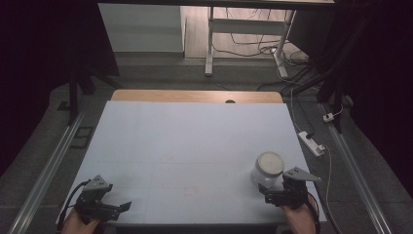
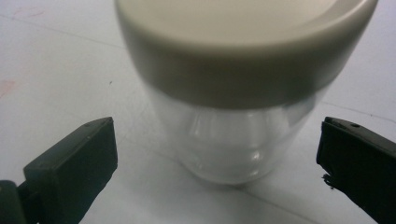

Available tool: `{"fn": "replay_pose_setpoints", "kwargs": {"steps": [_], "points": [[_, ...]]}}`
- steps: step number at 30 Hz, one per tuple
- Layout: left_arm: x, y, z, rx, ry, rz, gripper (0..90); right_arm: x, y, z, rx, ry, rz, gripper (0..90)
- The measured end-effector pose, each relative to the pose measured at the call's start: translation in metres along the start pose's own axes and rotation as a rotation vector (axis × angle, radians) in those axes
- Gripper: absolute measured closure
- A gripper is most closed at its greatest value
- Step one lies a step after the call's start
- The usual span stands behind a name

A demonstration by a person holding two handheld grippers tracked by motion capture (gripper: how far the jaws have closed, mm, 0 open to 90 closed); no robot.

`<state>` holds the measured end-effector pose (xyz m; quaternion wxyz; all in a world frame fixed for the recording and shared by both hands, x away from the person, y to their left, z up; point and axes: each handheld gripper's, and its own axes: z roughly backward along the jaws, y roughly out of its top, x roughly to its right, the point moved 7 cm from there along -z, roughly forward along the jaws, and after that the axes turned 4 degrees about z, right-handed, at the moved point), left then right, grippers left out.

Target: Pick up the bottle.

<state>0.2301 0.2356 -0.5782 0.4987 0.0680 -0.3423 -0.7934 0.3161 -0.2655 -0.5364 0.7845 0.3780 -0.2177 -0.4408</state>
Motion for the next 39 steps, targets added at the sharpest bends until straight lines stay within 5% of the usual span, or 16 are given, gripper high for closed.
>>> {"fn": "replay_pose_setpoints", "kwargs": {"steps": [4, 9, 35, 39], "points": [[0.000, 0.000, 0.000, 0.000, -0.002, -0.001, 1.8, 0.001, 0.006, -0.006, -0.012, -0.003, -0.015, 0.0], [0.001, 0.000, 0.000, -0.001, -0.001, -0.004, 1.7, 0.002, 0.011, -0.013, -0.016, -0.040, 0.022, 0.0], [0.001, 0.000, 0.000, 0.000, -0.010, -0.006, 1.8, 0.007, 0.021, -0.031, -0.024, -0.018, 0.013, 4.4], [0.001, 0.000, 0.000, 0.001, -0.012, -0.006, 1.8, 0.005, 0.022, -0.029, -0.024, -0.042, 0.052, 5.8]]}}
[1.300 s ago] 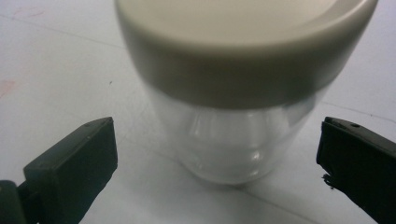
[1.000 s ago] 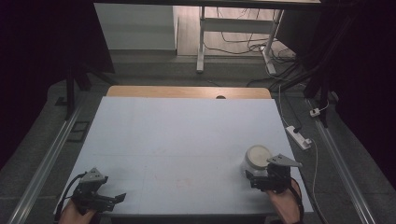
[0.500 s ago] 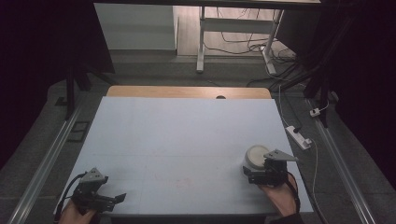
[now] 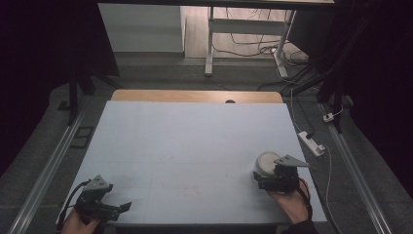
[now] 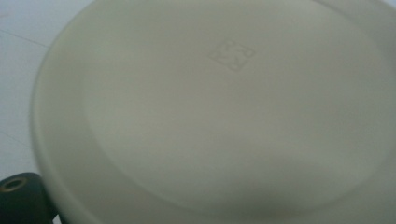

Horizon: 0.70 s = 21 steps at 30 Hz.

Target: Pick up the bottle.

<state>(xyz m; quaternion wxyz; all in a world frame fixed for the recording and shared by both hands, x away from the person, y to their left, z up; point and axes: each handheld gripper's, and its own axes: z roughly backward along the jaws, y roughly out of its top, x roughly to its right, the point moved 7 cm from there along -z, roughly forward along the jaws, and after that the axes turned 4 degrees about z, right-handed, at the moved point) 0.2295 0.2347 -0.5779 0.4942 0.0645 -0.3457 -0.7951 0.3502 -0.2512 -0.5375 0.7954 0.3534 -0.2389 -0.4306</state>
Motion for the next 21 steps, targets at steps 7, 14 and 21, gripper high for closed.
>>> {"fn": "replay_pose_setpoints", "kwargs": {"steps": [7, 14, 21], "points": [[0.0002, 0.0000, 0.0001, 0.001, -0.002, 0.003, 1.9, 0.0010, -0.0001, 0.0016, 0.011, 0.005, 0.002, 6.3], [0.0003, -0.0001, -0.0001, -0.001, 0.000, 0.000, 2.0, 0.0013, 0.0001, 0.0034, 0.018, 0.004, 0.001, 6.4], [0.0003, -0.0001, -0.0001, -0.002, 0.001, 0.001, 2.0, -0.0036, 0.0049, 0.0072, 0.040, 0.010, 0.027, 6.5]]}}
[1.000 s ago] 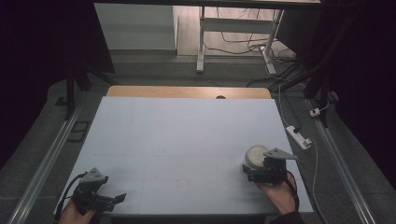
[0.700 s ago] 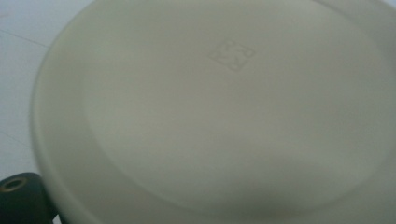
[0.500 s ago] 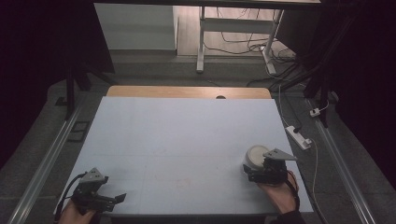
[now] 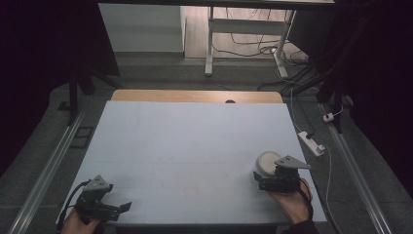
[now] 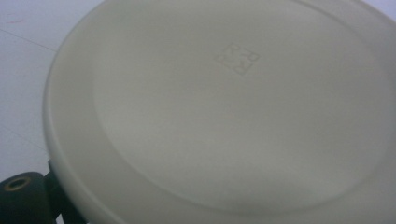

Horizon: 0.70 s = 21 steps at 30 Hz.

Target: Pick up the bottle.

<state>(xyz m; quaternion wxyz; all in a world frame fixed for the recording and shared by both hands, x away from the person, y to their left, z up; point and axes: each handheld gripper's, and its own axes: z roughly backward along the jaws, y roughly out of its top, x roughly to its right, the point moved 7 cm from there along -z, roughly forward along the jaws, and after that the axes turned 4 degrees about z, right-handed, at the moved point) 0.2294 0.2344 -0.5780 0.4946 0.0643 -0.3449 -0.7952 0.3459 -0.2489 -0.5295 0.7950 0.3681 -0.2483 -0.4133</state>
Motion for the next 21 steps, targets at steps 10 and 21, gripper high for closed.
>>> {"fn": "replay_pose_setpoints", "kwargs": {"steps": [10, 21], "points": [[0.000, 0.000, 0.000, -0.001, 0.003, 0.000, 2.0, -0.013, 0.012, 0.004, 0.035, 0.045, 0.023, 6.5], [0.000, 0.000, 0.001, 0.009, 0.002, 0.002, 2.0, -0.041, 0.033, -0.005, 0.060, 0.125, 0.081, 6.5]]}}
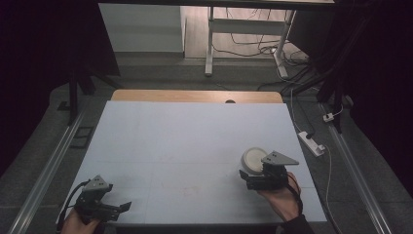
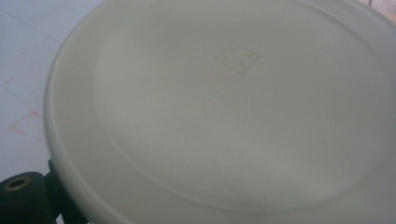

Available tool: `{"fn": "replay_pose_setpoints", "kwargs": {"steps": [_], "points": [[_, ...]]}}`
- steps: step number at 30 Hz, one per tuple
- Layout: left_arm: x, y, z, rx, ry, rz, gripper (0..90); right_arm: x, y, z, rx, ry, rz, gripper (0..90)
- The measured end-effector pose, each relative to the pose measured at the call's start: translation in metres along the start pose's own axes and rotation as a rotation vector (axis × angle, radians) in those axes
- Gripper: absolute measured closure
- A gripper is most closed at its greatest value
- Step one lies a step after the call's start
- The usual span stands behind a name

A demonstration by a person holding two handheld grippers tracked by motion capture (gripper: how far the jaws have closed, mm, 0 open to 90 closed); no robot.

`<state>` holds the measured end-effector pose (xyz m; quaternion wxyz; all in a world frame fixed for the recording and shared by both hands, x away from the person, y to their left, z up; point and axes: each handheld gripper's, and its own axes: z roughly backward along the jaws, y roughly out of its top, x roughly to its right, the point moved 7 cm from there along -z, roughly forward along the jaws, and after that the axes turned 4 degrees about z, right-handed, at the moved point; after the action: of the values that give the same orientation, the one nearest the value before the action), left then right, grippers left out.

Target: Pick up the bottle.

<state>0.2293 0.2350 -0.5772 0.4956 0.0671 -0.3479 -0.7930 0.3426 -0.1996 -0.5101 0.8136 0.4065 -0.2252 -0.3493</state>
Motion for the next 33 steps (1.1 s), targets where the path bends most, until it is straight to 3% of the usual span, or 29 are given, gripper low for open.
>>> {"fn": "replay_pose_setpoints", "kwargs": {"steps": [20, 33], "points": [[0.001, 0.000, 0.000, -0.004, 0.002, -0.009, 2.0, -0.045, 0.023, -0.027, 0.006, 0.139, 0.066, 6.5], [0.001, 0.000, -0.001, -0.007, 0.005, -0.021, 1.9, -0.065, 0.033, -0.044, -0.015, 0.195, 0.102, 6.5]]}}
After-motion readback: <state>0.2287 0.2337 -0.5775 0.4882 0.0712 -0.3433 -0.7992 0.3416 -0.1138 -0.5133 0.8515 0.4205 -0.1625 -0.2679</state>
